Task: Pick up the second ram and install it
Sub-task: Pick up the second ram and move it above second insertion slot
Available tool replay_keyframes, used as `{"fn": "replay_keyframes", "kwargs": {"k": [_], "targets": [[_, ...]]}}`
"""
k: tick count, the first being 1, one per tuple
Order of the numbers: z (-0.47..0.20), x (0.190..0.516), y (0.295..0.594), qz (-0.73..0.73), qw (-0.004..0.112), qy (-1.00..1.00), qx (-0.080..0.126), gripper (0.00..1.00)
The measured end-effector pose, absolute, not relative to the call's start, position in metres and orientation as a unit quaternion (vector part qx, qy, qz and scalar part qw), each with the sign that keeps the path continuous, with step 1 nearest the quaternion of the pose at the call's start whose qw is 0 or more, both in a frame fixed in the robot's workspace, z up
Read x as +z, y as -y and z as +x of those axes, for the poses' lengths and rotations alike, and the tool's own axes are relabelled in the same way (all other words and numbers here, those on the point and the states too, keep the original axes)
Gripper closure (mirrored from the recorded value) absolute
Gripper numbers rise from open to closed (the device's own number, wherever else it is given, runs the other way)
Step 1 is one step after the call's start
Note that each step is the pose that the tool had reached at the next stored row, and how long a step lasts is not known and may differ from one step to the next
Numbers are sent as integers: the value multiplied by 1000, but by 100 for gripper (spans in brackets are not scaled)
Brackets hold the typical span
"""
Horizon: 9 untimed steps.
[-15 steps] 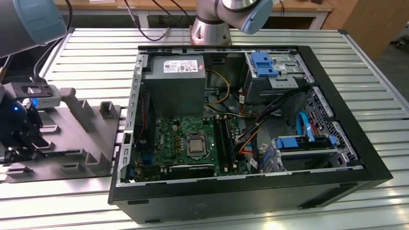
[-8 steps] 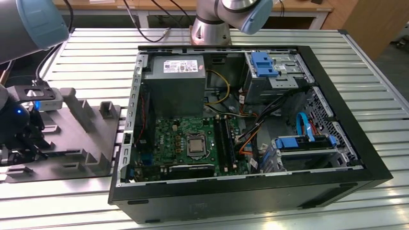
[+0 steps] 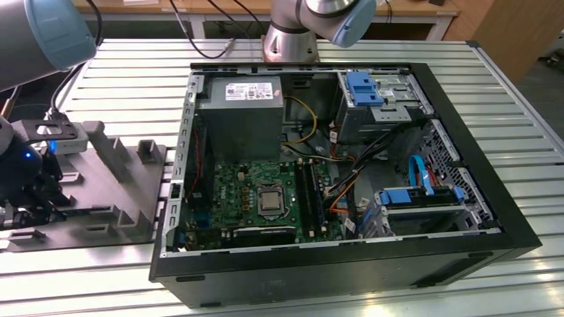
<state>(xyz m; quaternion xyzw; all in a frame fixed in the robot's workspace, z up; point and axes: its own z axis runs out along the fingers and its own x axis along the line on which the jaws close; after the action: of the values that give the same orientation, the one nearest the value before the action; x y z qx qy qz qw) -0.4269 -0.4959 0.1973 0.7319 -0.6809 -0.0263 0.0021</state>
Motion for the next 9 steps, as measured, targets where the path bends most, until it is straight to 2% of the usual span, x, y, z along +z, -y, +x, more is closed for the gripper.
{"fn": "replay_keyframes", "kwargs": {"k": [7,8,9], "targets": [[-427,197,496,732,2,681,-26,66],[-427,197,496,732,2,681,-26,73],[-427,197,496,732,2,681,-26,73]]}}
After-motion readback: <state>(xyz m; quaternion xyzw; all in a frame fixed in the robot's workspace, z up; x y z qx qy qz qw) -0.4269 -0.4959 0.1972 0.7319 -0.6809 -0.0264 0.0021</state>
